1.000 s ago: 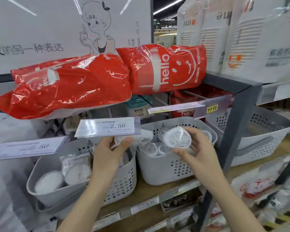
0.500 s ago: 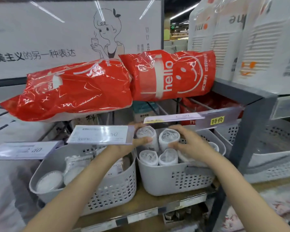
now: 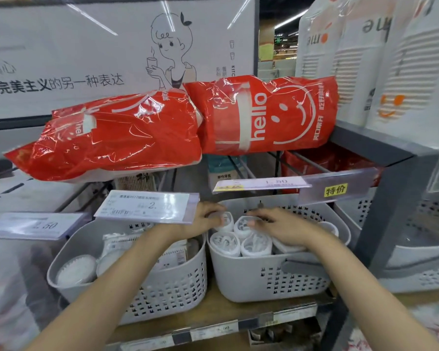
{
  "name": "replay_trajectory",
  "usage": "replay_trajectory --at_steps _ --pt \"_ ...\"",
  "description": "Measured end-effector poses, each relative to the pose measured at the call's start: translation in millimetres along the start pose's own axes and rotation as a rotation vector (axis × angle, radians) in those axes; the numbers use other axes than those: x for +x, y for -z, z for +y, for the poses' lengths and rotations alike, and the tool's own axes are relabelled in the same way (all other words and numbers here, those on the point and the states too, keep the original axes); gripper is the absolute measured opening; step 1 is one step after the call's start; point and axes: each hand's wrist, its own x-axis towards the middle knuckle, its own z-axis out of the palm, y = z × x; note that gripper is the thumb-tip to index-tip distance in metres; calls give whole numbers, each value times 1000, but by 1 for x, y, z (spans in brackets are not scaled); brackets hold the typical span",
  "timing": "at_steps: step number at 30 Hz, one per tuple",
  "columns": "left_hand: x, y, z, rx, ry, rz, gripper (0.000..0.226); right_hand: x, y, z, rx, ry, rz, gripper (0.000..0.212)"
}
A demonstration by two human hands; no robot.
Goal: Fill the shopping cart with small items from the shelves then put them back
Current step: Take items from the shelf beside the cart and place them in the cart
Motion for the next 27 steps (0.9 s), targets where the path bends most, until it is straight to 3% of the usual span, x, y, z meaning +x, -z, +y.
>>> replay_trajectory --at_steps 8,16,22,27 --pt "2 -10 1 53 -71 147 38 2 -5 3 -86 11 0 49" --pt "-3 -14 2 100 -77 210 39 -10 -16 1 -508 126 237 48" --pt "-25 -19 -5 52 -152 327 31 -15 -18 4 -433 221 401 45" --pt "-79 -18 -3 118 -115 384 38 -29 -32 -16 -377 326 553 34"
